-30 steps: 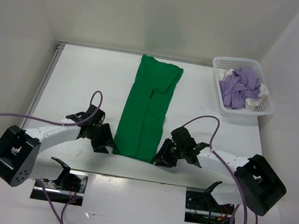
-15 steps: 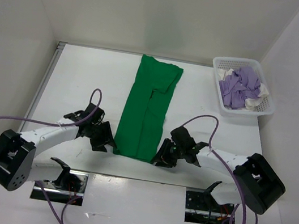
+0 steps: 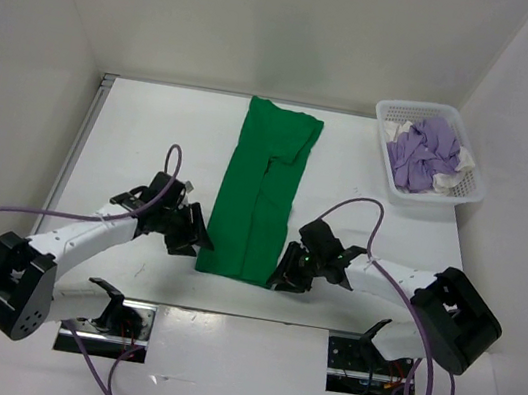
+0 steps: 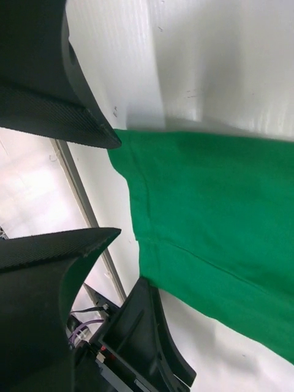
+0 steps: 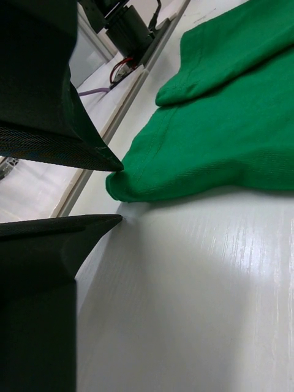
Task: Fold and stack the t-shirts
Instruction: Grab the bottom of the folded rectangular tshirt with both arms
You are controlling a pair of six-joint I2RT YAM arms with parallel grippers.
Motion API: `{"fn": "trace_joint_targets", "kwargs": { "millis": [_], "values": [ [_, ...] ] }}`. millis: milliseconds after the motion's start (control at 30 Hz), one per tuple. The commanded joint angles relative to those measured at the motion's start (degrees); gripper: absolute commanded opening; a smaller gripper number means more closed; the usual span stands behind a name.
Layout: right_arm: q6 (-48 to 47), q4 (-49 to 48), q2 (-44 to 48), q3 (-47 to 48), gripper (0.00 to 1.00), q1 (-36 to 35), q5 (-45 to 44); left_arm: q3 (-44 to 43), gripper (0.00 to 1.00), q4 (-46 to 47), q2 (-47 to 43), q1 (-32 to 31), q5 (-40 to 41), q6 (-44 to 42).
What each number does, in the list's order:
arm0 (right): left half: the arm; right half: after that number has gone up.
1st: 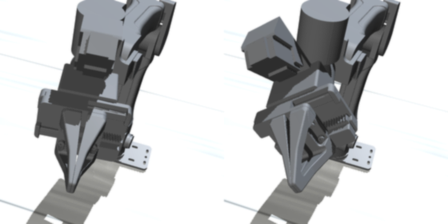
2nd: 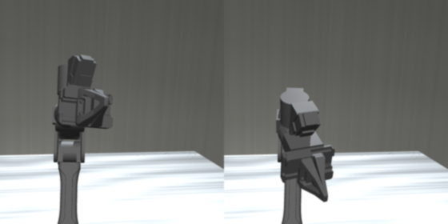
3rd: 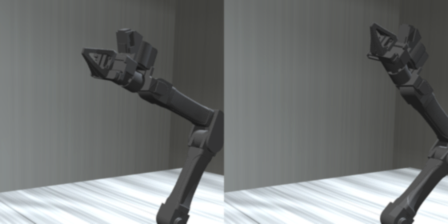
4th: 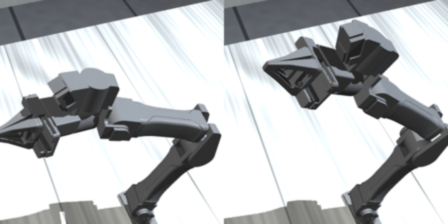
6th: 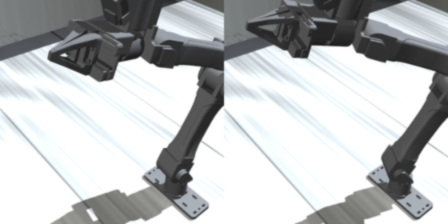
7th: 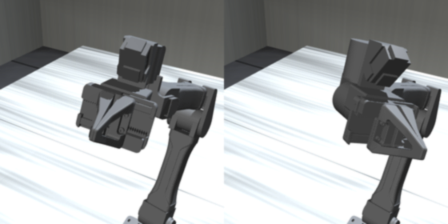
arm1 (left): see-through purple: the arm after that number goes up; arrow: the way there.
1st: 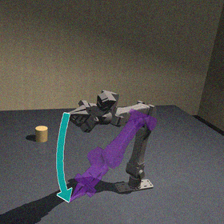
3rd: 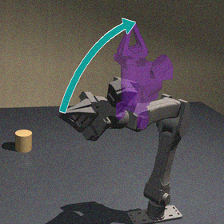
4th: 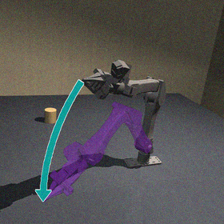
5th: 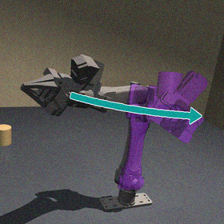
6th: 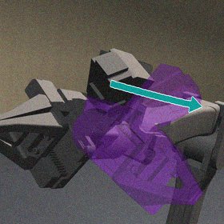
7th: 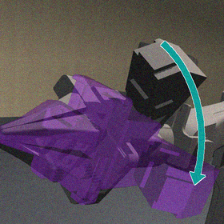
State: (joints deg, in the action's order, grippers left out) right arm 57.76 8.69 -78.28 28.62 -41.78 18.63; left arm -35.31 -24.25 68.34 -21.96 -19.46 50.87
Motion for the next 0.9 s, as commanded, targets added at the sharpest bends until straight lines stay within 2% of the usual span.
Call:
{"fn": "trace_joint_targets", "kwargs": {
  "millis": [0, 233, 433, 600, 700, 867],
  "values": [
    [-1.16, 1.42, -0.38, 2.23, 0.40, -0.58, -1.14, -0.38, 0.63, -1.85, -1.28, -0.02, 0.30, -1.92],
    [-1.16, 0.28, -0.99, 2.23, 0.40, -0.58, -0.62, 4.81, 0.56, 4.91, 0.91, 1.92, -1.45, 1.69],
    [-1.16, -0.86, -1.00, 1.70, 0.33, -0.58, -0.62, 5.34, 0.52, 5.96, 3.90, 1.92, -1.98, 1.69],
    [-1.16, -1.48, -1.52, 1.70, 0.33, -0.58, 0.53, 5.34, 0.50, 5.97, 6.11, 1.92, -2.51, 1.69],
    [-1.16, -2.71, -1.52, 2.23, 0.31, -0.58, 0.53, 5.34, 0.44, 5.97, 6.11, 1.92, -2.51, 1.69],
    [-1.16, -2.71, -2.05, 2.76, 0.20, -0.58, 0.53, 6.39, 0.29, 5.97, 6.11, 1.92, -3.03, 2.21]
  ]
}}
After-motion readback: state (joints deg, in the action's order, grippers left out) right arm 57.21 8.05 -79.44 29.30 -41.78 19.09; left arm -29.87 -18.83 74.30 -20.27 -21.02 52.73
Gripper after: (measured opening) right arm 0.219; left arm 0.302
